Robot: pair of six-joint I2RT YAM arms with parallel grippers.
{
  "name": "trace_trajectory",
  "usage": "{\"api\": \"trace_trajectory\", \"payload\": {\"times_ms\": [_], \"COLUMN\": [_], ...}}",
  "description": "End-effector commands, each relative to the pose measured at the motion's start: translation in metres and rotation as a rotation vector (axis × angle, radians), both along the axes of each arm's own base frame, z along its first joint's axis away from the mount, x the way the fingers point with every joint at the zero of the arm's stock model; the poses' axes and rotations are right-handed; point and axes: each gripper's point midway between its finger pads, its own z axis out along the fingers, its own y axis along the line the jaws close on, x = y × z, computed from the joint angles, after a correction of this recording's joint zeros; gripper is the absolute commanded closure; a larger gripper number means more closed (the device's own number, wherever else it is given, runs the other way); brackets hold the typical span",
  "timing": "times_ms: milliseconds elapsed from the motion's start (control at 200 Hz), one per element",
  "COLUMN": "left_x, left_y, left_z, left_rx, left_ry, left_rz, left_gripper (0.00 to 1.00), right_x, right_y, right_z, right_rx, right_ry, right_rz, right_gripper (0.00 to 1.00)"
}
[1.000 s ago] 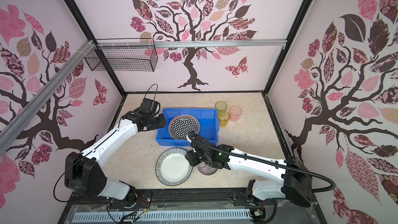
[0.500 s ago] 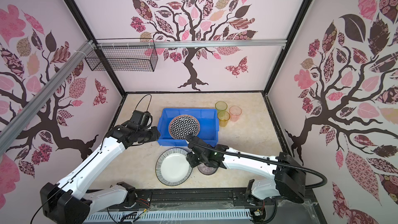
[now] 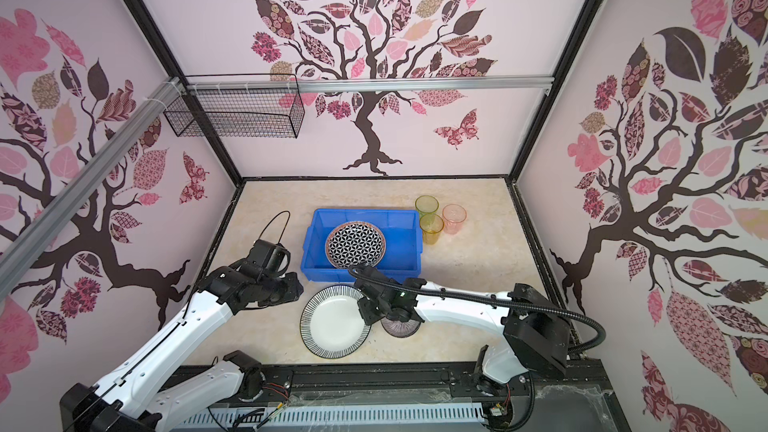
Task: Place the mixed dishes into the plastic bin
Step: 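Release the bowl and move the left gripper to the striped plate's edge, then pinch the striped plate rim with the left gripper while the right grips its edge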
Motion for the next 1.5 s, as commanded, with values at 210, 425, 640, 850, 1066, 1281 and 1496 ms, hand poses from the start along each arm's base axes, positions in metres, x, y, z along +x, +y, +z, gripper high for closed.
{"api": "trace_trajectory", "payload": {"times_ms": [210,425,640,850,1066,1281,1496], "left_x": [-0.011,-0.013,-0.013,-0.018,-0.026,-0.032,-0.036], "left_y": [-0.004,-0.005,-0.003,-0.004,-0.006,-0.013,-0.008], "left_z": [-0.013,-0.021,-0.026,-0.039,-0.052,-0.060,-0.062], "left_rx": [-0.030,-0.042,-0.054,-0.063,-0.032,0.009,0.014], "left_ry": [0.040,0.060,0.062,0.091,0.118,0.134,0.125], "left_rz": [0.031,0.061,0.107,0.132,0.130,0.109,0.129], "left_gripper": [0.65,0.63,0.62,0.62,0.62,0.62,0.61], "right_x": [0.008,0.015,0.018,0.019,0.018,0.016,0.013], "right_y": [0.003,-0.002,-0.003,0.000,0.003,0.003,0.004], "right_z": [-0.004,-0.006,-0.013,-0.013,-0.017,-0.022,-0.025], "right_rx": [-0.058,-0.091,-0.120,-0.116,-0.119,-0.119,-0.115], "right_ry": [-0.026,-0.060,-0.067,-0.075,-0.066,-0.053,-0.038], "right_rz": [-0.012,-0.027,-0.033,-0.018,-0.003,0.001,0.003], "right_gripper": [0.72,0.73,0.76,0.79,0.81,0.83,0.84]}}
